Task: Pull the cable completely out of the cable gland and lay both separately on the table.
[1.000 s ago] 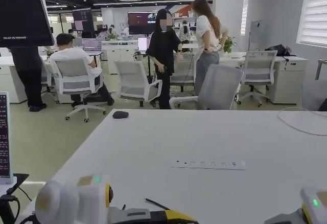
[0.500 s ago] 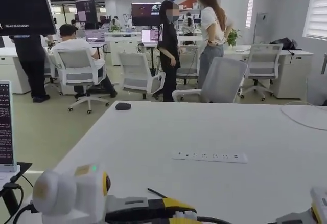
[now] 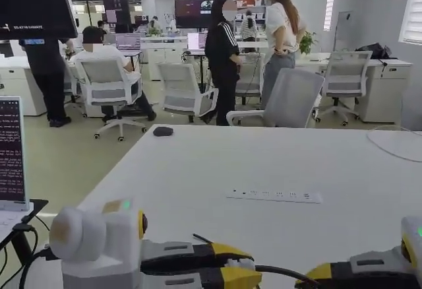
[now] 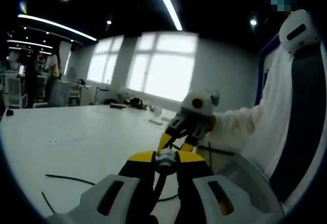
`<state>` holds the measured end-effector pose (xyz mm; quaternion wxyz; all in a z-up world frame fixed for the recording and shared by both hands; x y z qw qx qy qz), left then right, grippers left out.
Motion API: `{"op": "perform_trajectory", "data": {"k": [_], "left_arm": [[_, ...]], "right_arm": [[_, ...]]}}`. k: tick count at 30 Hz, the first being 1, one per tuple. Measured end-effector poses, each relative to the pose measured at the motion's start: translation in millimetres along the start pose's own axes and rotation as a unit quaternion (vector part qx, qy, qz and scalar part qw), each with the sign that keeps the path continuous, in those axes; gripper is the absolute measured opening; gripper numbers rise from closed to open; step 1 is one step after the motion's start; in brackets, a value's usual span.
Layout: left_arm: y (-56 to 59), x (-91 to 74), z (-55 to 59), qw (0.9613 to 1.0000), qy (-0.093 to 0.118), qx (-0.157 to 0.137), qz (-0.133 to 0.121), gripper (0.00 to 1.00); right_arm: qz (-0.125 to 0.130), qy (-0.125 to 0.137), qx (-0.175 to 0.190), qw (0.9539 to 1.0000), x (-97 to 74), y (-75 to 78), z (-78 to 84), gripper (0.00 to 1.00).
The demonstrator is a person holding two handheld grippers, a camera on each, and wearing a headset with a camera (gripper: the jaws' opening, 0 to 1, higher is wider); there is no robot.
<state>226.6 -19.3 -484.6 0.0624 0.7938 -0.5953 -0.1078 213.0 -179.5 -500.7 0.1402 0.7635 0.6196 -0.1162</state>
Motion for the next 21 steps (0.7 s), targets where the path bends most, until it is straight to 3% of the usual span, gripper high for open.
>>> {"op": "perform_trajectory", "data": {"k": [4,8,12,14,19,21], "left_arm": [[6.1,6.0,4.3,1.0,-0.004,-0.001,0.007,0.16],[9.6,8.4,5.0,0.9999,-0.004,0.0,0.017,0.16],[11.0,9.0,3.9,0.9998,-0.001,-0.001,0.022,0.16],[11.4,8.0,3.2,0.9997,0.002,-0.003,0.025,0.17],[12.9,5.9,0.1,0.9994,0.008,-0.009,0.033,0.17],[13.9,5.5,-0.1,0.9993,0.006,-0.002,0.037,0.17]], "right_arm": [[-0.012,0.052,0.014,0.9985,0.2,-1.3,-17.3,0.17],[-0.021,0.066,0.021,0.9974,1.2,-2.7,-21.7,0.16],[-0.042,0.063,0.014,0.997,5.3,-8.9,-21.8,0.06],[-0.039,0.068,0.008,0.9969,5.9,-9.6,-22.8,0.05],[-0.042,0.113,0.043,0.9917,5.5,-9.3,-26.2,0.04],[-0.04,0.116,0.046,0.9914,5.6,-9.7,-27.0,0.04]]}}
Point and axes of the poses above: the centre of the closed fingertips' face, and the gripper's own axes: x roughly forward along the fingers, y roughly to its right, z roughly out of its underside, the point moved 7 cm from there along -x, roughly backward along the fingers, and after that the axes turned 4 degrees about -z, right-handed, at the moved point
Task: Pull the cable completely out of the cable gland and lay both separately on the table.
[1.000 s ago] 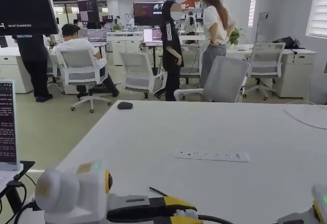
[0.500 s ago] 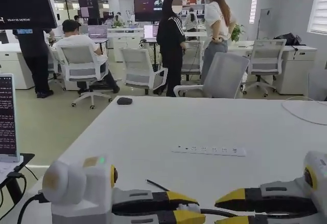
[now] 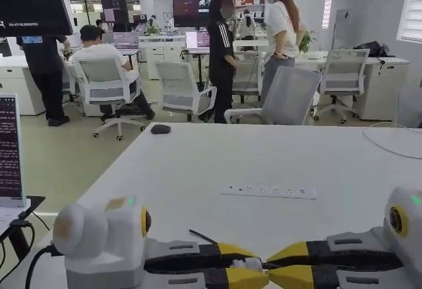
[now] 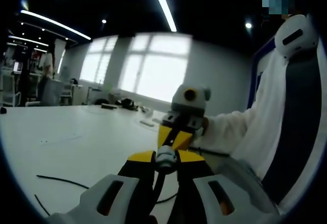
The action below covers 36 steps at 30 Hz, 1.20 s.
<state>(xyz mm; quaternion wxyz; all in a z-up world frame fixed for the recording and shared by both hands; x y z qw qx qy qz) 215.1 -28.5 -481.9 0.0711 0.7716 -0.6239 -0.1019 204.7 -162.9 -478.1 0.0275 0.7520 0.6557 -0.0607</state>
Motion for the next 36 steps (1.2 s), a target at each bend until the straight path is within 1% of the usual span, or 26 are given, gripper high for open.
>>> {"op": "perform_trajectory", "data": {"k": [2,4,5,7,9,11,12,14,16,20,25,27,30,34,36], "left_arm": [[2.6,0.1,-0.6,0.9997,0.002,0.025,0.003,0.17],[2.9,0.3,-1.4,0.9996,0.004,0.029,0.008,0.17],[2.6,0.7,-2.0,0.9993,0.006,0.037,0.008,0.17],[2.6,3.1,-1.8,0.9989,0.002,0.047,0.003,0.17],[1.4,5.7,-1.9,0.999,-0.007,0.045,0.0,0.17],[0.9,6.9,-2.3,0.9989,-0.01,0.046,-0.004,0.17],[0.2,7.6,-2.1,0.9991,-0.016,0.038,-0.006,0.17],[-1.1,7.8,-1.4,0.9989,-0.019,0.042,-0.008,0.16],[-2.0,7.4,-1.0,0.9987,-0.019,0.045,-0.011,0.16],[-4.9,4.0,-1.4,0.999,-0.012,0.038,-0.018,0.16],[-8.8,1.2,0.9,0.9989,-0.013,0.036,-0.028,0.16],[-9.1,0.6,0.6,0.9988,-0.007,0.036,-0.032,0.16],[-10.0,-0.7,0.6,0.9987,-0.005,0.035,-0.035,0.16],[-12.2,-3.6,-0.8,0.9989,0.002,0.027,-0.039,0.16],[-12.8,-4.4,-0.5,0.9989,0.001,0.023,-0.042,0.16]], "right_arm": [[0.0,0.005,-0.004,1.0,-0.2,-1.6,-1.8,0.03],[-0.001,0.01,-0.004,0.9999,-0.2,-3.5,-3.8,0.03],[0.0,0.012,-0.004,0.9999,-0.3,-3.7,-4.3,0.03],[0.003,0.014,-0.006,0.9999,-0.7,-3.8,-4.9,0.03],[0.005,0.013,-0.005,0.9999,-1.3,-3.6,-4.3,0.03],[0.007,0.013,-0.006,0.9999,-2.0,-3.4,-3.7,0.03],[0.008,0.013,-0.005,0.9999,-2.6,-3.0,-3.1,0.03],[0.008,0.013,-0.003,0.9999,-3.3,-2.5,-2.4,0.03],[0.01,0.012,-0.004,0.9999,-4.0,-1.8,-2.1,0.03],[0.013,0.017,0.002,0.9998,-9.3,2.3,0.0,0.03],[0.019,0.009,0.005,0.9998,-17.1,7.8,7.5,0.03],[0.022,0.009,0.007,0.9997,-20.0,9.3,9.3,0.03],[0.028,0.007,0.009,0.9995,-27.4,12.9,12.6,0.03],[0.04,-0.011,0.014,0.9991,-39.0,18.4,21.3,0.02],[0.044,-0.016,0.017,0.9987,-43.6,20.5,25.3,0.02]]}}
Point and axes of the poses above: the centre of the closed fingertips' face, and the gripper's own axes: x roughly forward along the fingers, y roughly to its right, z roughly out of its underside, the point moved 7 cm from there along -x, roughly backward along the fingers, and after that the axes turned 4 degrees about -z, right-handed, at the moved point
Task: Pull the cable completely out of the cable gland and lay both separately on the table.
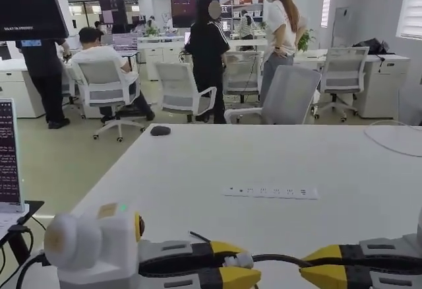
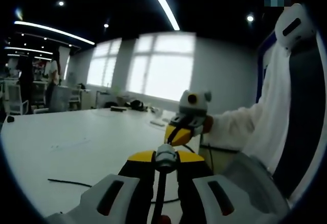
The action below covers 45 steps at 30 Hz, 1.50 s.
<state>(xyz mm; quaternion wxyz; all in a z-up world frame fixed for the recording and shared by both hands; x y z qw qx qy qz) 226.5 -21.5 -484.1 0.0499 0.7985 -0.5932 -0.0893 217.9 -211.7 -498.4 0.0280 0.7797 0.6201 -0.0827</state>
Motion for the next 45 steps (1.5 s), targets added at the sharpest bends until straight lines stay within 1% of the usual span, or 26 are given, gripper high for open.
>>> {"op": "perform_trajectory", "data": {"k": [4,9,12,18,21,23,25,26,27,29,33,37,42,45], "left_arm": [[-1.2,-2.8,-1.9,0.9999,0.008,-0.004,-0.005,0.16],[-5.0,-6.6,-4.6,0.9997,0.019,-0.012,-0.011,0.16],[-6.3,-7.0,-4.7,0.9995,0.021,-0.015,-0.016,0.16],[-5.0,-7.3,-3.9,0.9996,0.016,-0.012,-0.019,0.16],[-5.8,-7.9,-3.9,0.9995,0.013,-0.008,-0.027,0.16],[-7.1,-7.8,-4.0,0.9994,0.013,-0.008,-0.032,0.16],[-7.6,-5.7,-3.5,0.9993,0.009,-0.008,-0.036,0.16],[-7.9,-3.7,-2.3,0.9992,0.003,-0.006,-0.04,0.16],[-8.0,-2.2,-1.5,0.9992,-0.001,-0.004,-0.04,0.16],[-6.7,1.9,-0.1,0.9992,-0.007,-0.002,-0.038,0.17],[-4.4,9.6,0.6,0.9994,-0.01,0.0,-0.032,0.17],[-4.0,13.4,0.5,0.9995,-0.013,0.002,-0.027,0.17],[-3.7,15.8,0.2,0.9996,-0.016,0.0,-0.024,0.17],[-2.9,18.2,0.4,0.9996,-0.018,0.002,-0.021,0.17]], "right_arm": [[0.018,-0.003,0.009,0.9998,-10.9,4.3,6.8,0.02],[0.029,-0.003,0.02,0.9994,-18.0,6.0,12.4,0.02],[0.03,-0.005,0.026,0.9992,-17.5,4.2,14.2,0.02],[0.027,-0.01,0.023,0.9993,-14.7,1.8,15.7,0.03],[0.022,-0.01,0.009,0.9997,-14.4,1.0,14.3,0.03],[0.026,-0.01,0.004,0.9996,-14.6,2.1,11.7,0.04],[0.026,-0.009,0.004,0.9996,-13.4,3.1,5.8,0.09],[0.026,-0.009,0.002,0.9996,-11.7,2.6,1.6,0.14],[0.024,-0.01,-0.004,0.9997,-9.9,2.0,-1.7,0.17],[0.016,-0.014,-0.026,0.9994,-4.8,0.0,-10.4,0.19],[0.003,-0.022,-0.064,0.9977,7.2,-3.1,-24.6,0.2],[-0.007,-0.026,-0.088,0.9958,16.4,-2.5,-31.0,0.2],[-0.019,-0.036,-0.102,0.9939,23.6,1.3,-29.9,0.17],[-0.033,-0.052,-0.114,0.9917,27.9,-1.0,-27.4,0.1]]}}
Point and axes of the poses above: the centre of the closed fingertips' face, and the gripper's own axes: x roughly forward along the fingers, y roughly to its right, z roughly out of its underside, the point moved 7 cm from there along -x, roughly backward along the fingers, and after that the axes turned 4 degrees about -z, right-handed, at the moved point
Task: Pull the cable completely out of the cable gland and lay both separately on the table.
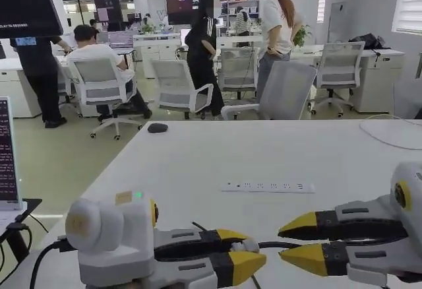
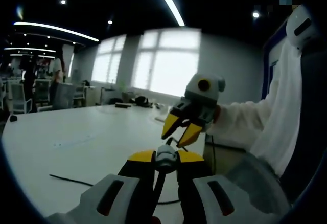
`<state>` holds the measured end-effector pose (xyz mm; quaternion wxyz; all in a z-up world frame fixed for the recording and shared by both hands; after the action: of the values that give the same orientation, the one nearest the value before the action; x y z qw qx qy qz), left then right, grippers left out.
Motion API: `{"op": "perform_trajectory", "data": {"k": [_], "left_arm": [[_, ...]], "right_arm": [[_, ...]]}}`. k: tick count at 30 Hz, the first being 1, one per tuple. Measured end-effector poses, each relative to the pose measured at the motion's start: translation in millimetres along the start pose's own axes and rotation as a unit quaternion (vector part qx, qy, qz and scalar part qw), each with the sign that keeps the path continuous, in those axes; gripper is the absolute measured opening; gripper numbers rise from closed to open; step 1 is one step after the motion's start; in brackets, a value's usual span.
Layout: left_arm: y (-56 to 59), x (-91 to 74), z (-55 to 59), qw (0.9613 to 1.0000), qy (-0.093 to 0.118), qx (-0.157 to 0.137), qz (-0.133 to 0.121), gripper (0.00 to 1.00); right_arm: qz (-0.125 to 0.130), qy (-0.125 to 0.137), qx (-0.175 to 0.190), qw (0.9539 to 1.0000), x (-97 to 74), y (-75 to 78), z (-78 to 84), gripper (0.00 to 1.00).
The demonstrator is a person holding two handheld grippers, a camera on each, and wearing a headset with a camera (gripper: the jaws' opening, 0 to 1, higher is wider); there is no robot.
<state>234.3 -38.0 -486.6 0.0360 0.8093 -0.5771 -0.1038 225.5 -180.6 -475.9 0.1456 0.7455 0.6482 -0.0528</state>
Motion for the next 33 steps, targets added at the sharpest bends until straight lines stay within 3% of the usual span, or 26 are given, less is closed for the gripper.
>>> {"op": "perform_trajectory", "data": {"k": [4,17,33], "left_arm": [[2.4,3.3,2.9,1.0,-0.007,0.003,0.005,0.17],[0.6,2.3,1.7,1.0,-0.007,0.002,0.003,0.17],[-7.0,-10.1,-0.5,0.9999,-0.004,0.001,-0.013,0.17]], "right_arm": [[-0.002,-0.001,-0.007,1.0,2.3,-0.3,0.1,0.05],[0.003,0.011,-0.004,0.9999,2.0,-1.8,2.6,0.04],[0.045,0.017,0.041,0.998,-25.2,9.1,27.1,0.03]]}}
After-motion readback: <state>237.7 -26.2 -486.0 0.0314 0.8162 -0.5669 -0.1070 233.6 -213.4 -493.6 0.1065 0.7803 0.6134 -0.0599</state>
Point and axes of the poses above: the centre of the closed fingertips' face, and the gripper's own axes: x roughly forward along the fingers, y roughly to its right, z roughly out of its underside, the point moved 7 cm from there along -x, roughly backward along the fingers, and after that the axes turned 4 degrees about -z, right-handed, at the moved point
